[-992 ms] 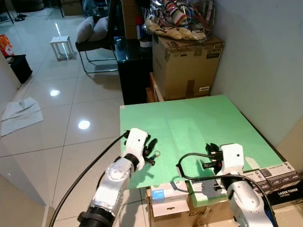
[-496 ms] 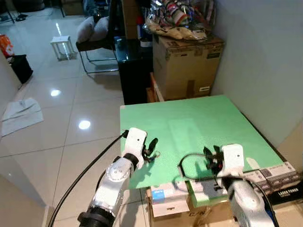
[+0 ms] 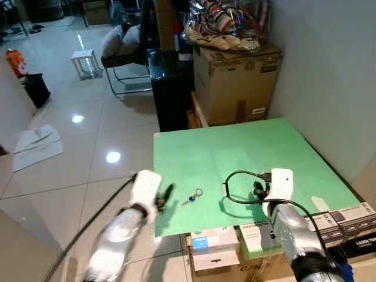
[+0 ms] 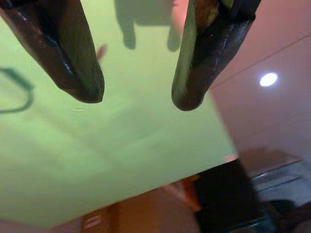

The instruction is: Hang keys on a hook

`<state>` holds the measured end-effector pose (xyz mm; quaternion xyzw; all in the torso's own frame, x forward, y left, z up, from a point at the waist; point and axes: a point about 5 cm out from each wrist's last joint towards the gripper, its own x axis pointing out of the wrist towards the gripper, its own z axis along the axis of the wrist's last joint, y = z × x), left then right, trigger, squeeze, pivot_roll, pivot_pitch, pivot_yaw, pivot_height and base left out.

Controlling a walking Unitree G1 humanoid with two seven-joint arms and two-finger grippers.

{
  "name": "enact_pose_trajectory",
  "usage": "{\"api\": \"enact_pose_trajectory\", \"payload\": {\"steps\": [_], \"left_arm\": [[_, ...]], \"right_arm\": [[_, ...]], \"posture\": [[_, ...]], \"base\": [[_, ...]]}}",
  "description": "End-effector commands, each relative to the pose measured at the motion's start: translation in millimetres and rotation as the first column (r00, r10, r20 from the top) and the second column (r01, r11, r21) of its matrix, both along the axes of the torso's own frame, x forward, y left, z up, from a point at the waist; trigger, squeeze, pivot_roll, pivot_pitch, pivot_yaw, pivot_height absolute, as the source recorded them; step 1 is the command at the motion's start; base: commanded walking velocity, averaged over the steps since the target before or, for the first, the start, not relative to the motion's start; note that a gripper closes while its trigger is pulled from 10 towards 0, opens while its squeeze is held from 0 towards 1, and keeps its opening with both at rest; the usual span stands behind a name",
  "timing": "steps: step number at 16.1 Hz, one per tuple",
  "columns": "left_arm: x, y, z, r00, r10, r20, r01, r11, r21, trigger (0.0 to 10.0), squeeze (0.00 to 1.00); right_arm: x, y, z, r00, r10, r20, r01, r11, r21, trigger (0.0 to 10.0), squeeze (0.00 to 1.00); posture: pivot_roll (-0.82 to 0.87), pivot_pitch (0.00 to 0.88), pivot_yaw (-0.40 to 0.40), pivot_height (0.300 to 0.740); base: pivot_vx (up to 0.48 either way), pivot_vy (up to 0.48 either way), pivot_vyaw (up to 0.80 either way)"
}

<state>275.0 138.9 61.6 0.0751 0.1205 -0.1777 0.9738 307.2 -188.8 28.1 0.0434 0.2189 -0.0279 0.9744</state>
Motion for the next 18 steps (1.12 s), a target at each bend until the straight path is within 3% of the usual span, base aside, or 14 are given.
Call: {"api": "enact_pose_trajectory", "payload": {"steps": [1,4,8,12,15,16,18], "left_arm": [[-4.2,17.9,8,1.0,0.027,0.013,-0.028,0.999,0.038,10.0,0.0],[-18.7,38.8,11,0.998,0.056,-0.005,-0.056,0.995,0.081,10.0,0.0],[-23.1,33.4,11,0.999,0.042,-0.025,-0.04,0.995,0.091,10.0,0.0],[-20.4,26.2,16,0.999,0.031,-0.033,-0.028,0.997,0.075,10.0,0.0],[-19.7,21.1,15,0.999,0.016,-0.04,-0.013,0.998,0.062,10.0,0.0],[-17.5,16.2,15,0.999,0.006,-0.043,-0.003,0.998,0.055,10.0,0.0],[-16.2,14.5,15,0.999,0.002,-0.041,0.0,0.999,0.049,10.0,0.0]], "right_arm": [[-1.2,0.0,-7,0.999,-0.015,-0.033,0.015,1.0,0.001,10.0,0.0],[-7.3,-9.2,-20,0.994,-0.058,-0.092,0.057,0.998,-0.011,10.0,0.0],[-31.9,-4.2,-50,0.966,-0.001,-0.259,0.01,0.999,0.032,10.0,0.0],[-76.3,-3.2,-79,0.925,0.14,-0.354,-0.146,0.989,0.009,10.0,0.0],[-101.2,3.3,-84,0.912,0.2,-0.358,-0.206,0.978,0.021,10.0,0.0],[-119.7,8.1,-82,0.902,0.24,-0.359,-0.253,0.967,0.013,10.0,0.0],[-131.5,8.8,-79,0.892,0.261,-0.37,-0.281,0.96,0.001,10.0,0.0]], "posture": [[0.0,0.106,0.111,0.74],[0.04,0.15,0.13,0.74],[0.02,0.163,0.121,0.74],[-0.01,0.161,0.106,0.74],[-0.04,0.153,0.101,0.74],[-0.06,0.146,0.095,0.74],[-0.07,0.141,0.092,0.74]], "base": [[0.0,0.0,0.0],[0.0,0.0,0.0],[0.0,0.0,0.0],[0.0,0.0,0.0],[0.0,0.0,0.0],[0.0,0.0,0.0],[0.0,0.0,0.0]]}}
